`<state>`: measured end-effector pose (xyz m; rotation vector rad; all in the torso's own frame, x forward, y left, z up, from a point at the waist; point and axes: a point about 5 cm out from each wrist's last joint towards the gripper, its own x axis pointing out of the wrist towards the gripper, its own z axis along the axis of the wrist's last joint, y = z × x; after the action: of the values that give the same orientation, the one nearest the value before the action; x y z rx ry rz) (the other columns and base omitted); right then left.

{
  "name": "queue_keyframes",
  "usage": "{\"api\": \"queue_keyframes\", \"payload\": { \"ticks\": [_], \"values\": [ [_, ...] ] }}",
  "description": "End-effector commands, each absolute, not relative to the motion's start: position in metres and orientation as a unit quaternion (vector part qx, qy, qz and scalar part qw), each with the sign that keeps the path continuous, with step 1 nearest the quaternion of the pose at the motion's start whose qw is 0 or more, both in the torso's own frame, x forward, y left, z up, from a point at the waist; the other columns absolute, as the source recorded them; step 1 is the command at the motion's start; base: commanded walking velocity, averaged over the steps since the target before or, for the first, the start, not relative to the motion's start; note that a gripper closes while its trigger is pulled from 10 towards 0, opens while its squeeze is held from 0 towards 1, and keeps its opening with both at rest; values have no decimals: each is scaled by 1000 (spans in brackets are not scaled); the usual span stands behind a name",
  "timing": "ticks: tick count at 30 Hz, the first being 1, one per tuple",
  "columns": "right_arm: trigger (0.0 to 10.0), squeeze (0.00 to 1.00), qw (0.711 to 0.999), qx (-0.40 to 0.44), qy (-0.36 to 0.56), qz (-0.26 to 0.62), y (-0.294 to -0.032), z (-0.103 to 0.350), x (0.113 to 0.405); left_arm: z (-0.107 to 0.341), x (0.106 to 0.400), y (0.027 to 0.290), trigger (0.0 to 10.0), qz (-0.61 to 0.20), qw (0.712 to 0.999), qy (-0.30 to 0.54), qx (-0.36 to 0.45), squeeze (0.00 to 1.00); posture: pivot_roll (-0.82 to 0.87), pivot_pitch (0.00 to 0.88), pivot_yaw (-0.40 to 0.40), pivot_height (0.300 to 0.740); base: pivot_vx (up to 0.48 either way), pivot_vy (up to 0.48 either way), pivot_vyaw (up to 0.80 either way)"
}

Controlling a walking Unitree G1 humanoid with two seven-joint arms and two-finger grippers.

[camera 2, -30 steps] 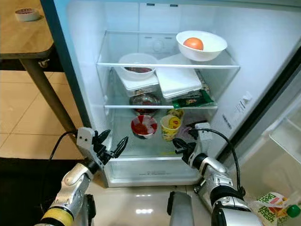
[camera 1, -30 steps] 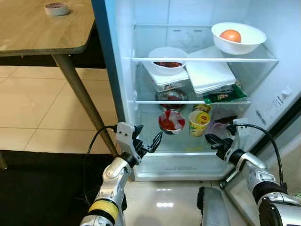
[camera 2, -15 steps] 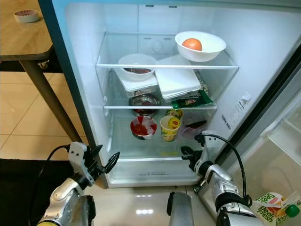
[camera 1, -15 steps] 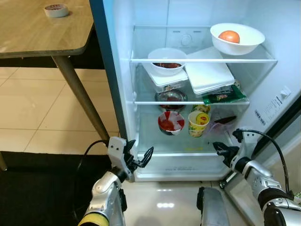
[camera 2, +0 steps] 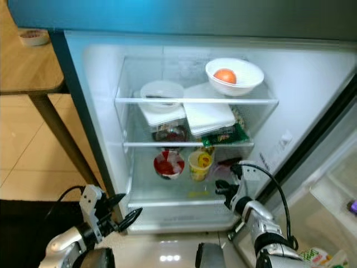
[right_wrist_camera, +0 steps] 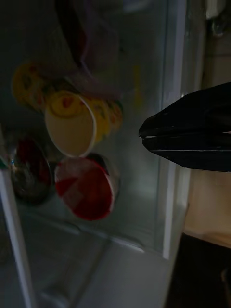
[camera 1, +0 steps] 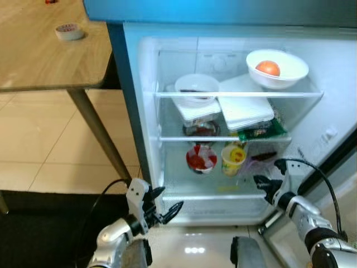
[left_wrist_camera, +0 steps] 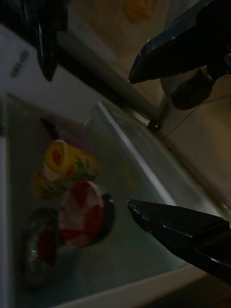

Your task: Restocking fridge

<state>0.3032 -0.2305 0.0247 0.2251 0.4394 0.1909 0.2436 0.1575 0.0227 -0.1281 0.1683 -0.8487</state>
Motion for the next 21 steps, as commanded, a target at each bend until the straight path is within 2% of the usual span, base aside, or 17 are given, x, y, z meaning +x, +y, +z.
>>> {"api": "queue_keyframes", "payload": {
  "ticks": [1,11,21],
  "values": [
    [10000,0,964,107,232,76,-233,18,298,24,241,158,10000,-435,894,88,-58,0,70,0,-57,603,0,0,0],
    [10000,0,963,119,232,66,-238,14,292,28,236,148,10000,-484,869,89,-52,0,73,0,-55,603,0,0,0],
    [10000,0,963,121,232,59,-242,12,289,40,231,137,10000,-533,839,95,-52,0,66,0,-49,641,0,0,0]
  ]
}}
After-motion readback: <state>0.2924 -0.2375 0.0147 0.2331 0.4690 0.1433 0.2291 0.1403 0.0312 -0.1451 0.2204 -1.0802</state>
